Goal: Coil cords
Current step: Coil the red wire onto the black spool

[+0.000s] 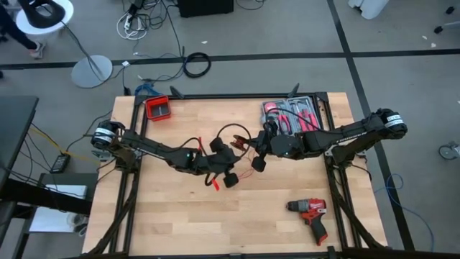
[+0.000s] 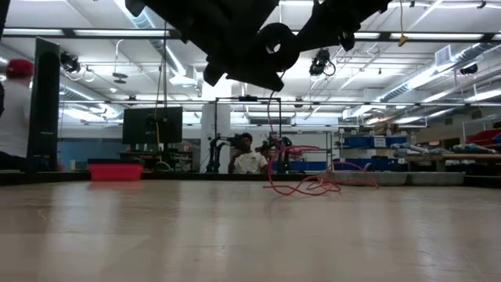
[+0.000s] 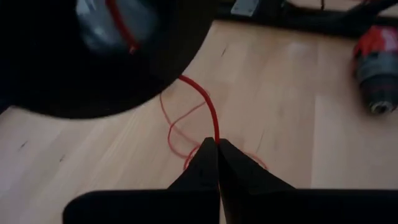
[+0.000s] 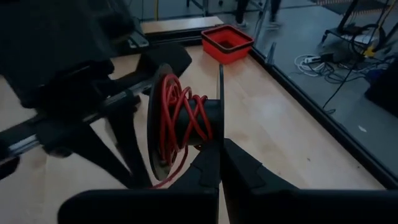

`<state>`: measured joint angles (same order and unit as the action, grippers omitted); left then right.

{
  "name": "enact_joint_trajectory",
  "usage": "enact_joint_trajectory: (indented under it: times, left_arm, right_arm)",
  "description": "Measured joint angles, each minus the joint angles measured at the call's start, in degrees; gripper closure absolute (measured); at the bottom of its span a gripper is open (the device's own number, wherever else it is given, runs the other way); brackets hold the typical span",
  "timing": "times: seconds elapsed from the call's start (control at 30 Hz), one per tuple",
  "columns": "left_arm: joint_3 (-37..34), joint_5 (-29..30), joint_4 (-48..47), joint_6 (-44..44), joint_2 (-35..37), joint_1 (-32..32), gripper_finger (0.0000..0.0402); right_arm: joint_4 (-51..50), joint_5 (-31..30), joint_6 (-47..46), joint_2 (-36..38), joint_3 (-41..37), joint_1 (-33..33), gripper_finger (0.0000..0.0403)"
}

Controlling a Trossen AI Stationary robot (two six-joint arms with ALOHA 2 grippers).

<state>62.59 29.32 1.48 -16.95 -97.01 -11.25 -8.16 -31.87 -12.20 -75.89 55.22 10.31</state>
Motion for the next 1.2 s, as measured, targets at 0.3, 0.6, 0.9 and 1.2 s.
enact_joint_trajectory:
  times: [0.3, 0.6, 0.9, 1.2]
  left_arm:
    - [3.10, -0.67, 1.71, 1.88, 0.02, 0.00, 0.0401]
    - [10.96, -0.90, -11.81, 4.76, 0.02, 0.00, 0.0401]
    - [18.40, -0.37, -29.53, 4.87, 0.02, 0.01, 0.0401]
    - [20.41, -0.35, -37.36, 12.95, 0.02, 0.44, 0.0401]
  right_arm:
    - [0.60, -1.97, 1.76, -2.79, 0.01, 0.00, 0.0402]
    - [-4.75, -2.45, 3.87, -3.08, 0.00, 0.40, 0.0403]
    - [-8.43, -0.77, 8.91, -2.54, 0.02, 1.66, 0.0403]
    - [-9.78, 6.48, 10.49, -0.78, 0.02, 1.68, 0.0403]
